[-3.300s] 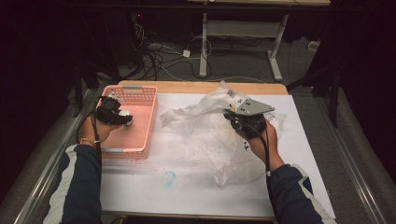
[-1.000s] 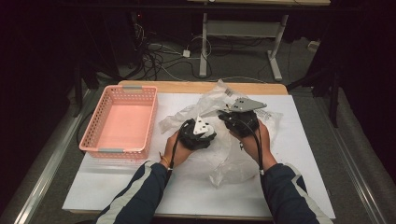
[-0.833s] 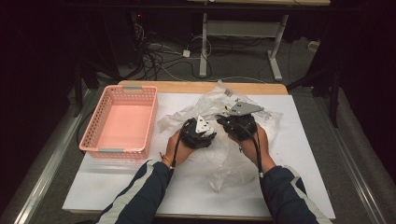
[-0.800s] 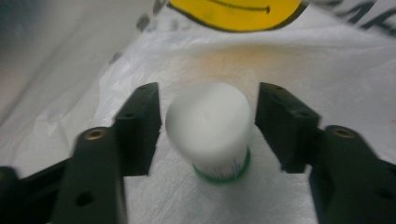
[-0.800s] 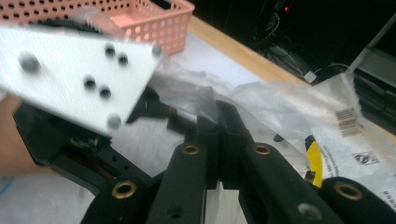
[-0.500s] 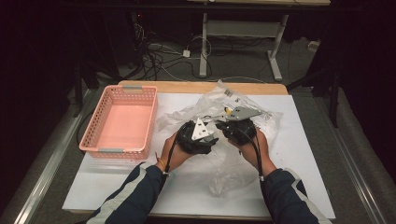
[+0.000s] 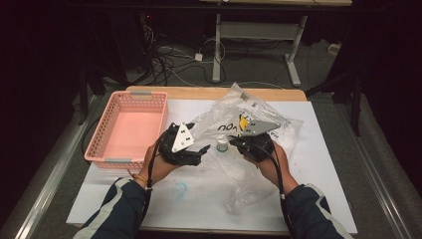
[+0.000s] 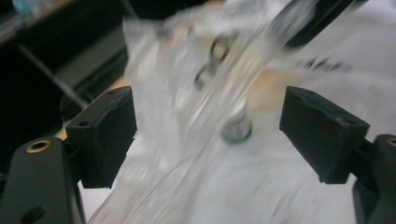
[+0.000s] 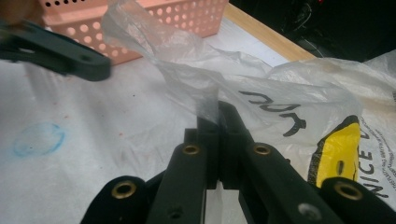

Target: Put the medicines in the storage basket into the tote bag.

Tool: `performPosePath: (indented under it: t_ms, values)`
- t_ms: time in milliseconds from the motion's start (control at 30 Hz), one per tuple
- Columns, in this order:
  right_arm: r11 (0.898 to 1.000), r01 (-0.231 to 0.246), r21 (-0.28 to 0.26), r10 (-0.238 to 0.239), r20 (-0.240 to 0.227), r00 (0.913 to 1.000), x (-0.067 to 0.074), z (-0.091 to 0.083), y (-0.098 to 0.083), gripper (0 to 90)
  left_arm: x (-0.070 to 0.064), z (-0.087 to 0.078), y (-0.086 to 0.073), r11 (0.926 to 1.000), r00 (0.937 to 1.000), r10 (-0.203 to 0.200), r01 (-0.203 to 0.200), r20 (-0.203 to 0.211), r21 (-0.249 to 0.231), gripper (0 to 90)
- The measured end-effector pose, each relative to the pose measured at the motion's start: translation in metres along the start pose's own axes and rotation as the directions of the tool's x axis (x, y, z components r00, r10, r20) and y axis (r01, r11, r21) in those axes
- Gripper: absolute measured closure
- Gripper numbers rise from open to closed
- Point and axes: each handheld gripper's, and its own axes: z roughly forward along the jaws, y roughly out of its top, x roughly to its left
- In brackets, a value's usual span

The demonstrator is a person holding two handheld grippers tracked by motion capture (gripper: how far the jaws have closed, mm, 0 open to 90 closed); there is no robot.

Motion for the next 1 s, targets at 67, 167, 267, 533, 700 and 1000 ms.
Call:
performPosePath:
  t_ms: [67, 167, 267, 533, 700, 1000]
  values:
    - [1.0, -0.007, -0.011, 0.007, -0.003, 1.0, -0.002, -0.006, 0.0, 90.0, 0.0, 0.006, -0.002, 0.9982, 1.0, 0.004, -0.004, -0.007, 0.06, 20.3]
    - [0.999, -0.015, -0.036, 0.015, -0.006, 0.9999, -0.005, -0.016, 0.002, 90.0, -0.001, 0.014, -0.002, 0.9934, 0.9996, -0.002, 0.005, -0.027, 0.115, 20.3]
    - [0.998, -0.021, -0.057, 0.021, -0.003, 0.9998, -0.01, -0.025, 0.001, 90.0, 0.001, 0.019, -0.003, 0.9896, 0.9989, -0.02, 0.026, -0.042, 0.141, 21.9]
    - [0.996, -0.049, -0.072, 0.05, 0.014, 0.9986, -0.019, -0.039, -0.006, 89.9, 0.003, 0.022, -0.004, 0.9824, 0.9976, -0.03, 0.041, -0.062, 0.182, 63.6]
    - [0.996, -0.062, -0.062, 0.063, 0.017, 0.9979, -0.021, -0.042, -0.013, 78.8, 0.007, 0.013, -0.008, 0.9819, 0.9984, -0.054, 0.056, -0.014, 0.181, 87.1]
    - [0.997, -0.014, -0.082, 0.015, 0.011, 0.9998, -0.001, -0.071, -0.036, 37.4, 0.009, -0.007, -0.028, 0.9831, 0.9967, -0.08, 0.076, 0.016, 0.166, 87.1]
